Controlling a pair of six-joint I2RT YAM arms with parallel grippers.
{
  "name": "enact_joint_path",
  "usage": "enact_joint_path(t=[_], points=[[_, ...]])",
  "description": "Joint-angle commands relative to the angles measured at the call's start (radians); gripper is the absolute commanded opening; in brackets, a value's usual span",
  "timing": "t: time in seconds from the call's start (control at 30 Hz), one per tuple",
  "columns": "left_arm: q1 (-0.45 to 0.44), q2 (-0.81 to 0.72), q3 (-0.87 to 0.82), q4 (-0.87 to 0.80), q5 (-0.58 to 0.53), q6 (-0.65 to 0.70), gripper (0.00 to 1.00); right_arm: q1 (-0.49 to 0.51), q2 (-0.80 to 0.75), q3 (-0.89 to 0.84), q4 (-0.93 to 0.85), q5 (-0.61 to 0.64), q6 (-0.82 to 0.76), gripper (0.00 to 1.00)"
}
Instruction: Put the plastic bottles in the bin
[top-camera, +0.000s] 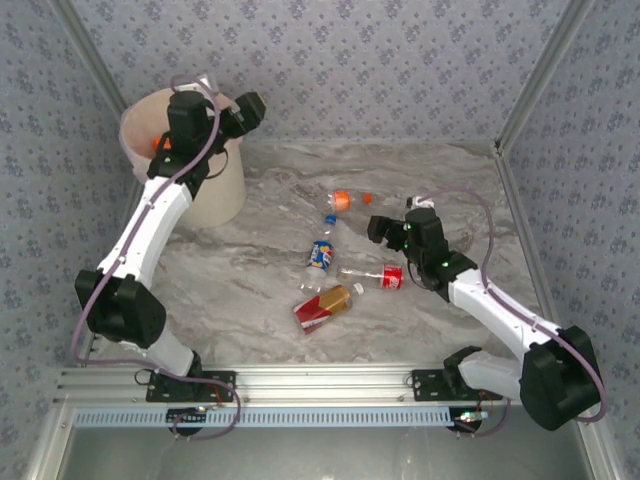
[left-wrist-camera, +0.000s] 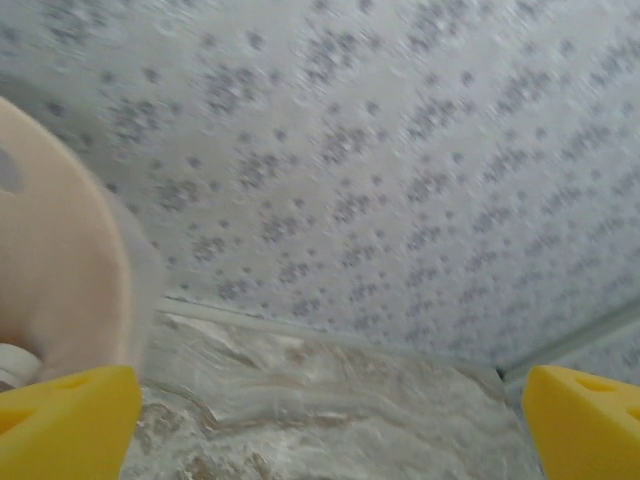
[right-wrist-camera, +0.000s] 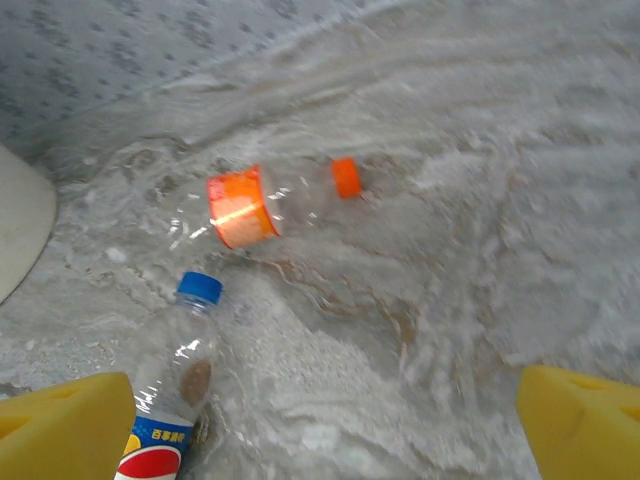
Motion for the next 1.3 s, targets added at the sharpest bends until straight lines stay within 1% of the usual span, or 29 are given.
enact_joint_path(t=[0.0,0.13,0.27,0.37,0.47,0.57,0.7,0.87,0.97,1.07,1.17,1.27], points=[[-0.027,-0.051,-0.055,0.079,0.097,0.06,0.98,0.002,-0.036,0.06,-0.241,0.068,0.21,1.0],[-0.052,-0.062,-0.101,0.079,0.175,0.079,0.98,0.012,-0.088,0.025,-0.326,0.047,0.434,1.0],[-0.06,-0.077,-0.15,0.083,0.202,0.106,0.98,0.016,-0.151,-0.032,-0.355,0.027,0.625,1.0],[-0.06,-0.086,-0.18,0.079,0.204,0.124,0.98,0.031,-0.178,-0.063,-0.37,0.048,0.758,1.0],[-0.06,-0.095,-0.202,0.07,0.21,0.142,0.98,0.044,-0.164,-0.063,-0.373,0.06,0.837,1.0],[-0.06,-0.099,-0.211,0.049,0.216,0.166,0.98,0.051,-0.127,-0.062,-0.353,0.044,0.92,1.0],[-0.06,-0.104,-0.21,0.015,0.213,0.197,0.98,0.054,-0.075,-0.113,-0.247,-0.006,1.05,1.0],[-0.06,-0.109,-0.22,0.008,0.206,0.203,0.98,0.056,-0.014,-0.123,-0.226,-0.001,1.09,0.99],[-0.06,-0.105,-0.226,0.007,0.206,0.201,0.98,0.049,0.012,-0.119,-0.239,-0.023,1.119,0.99],[-0.059,-0.096,-0.225,0.005,0.206,0.2,0.98,0.036,0.041,-0.129,-0.199,-0.032,1.129,0.98],[-0.06,-0.09,-0.224,0.004,0.21,0.2,0.98,0.003,0.087,-0.117,-0.16,-0.072,1.095,0.98],[-0.06,-0.084,-0.223,0.002,0.21,0.199,0.98,-0.032,0.153,-0.081,-0.148,-0.135,1.014,0.98]])
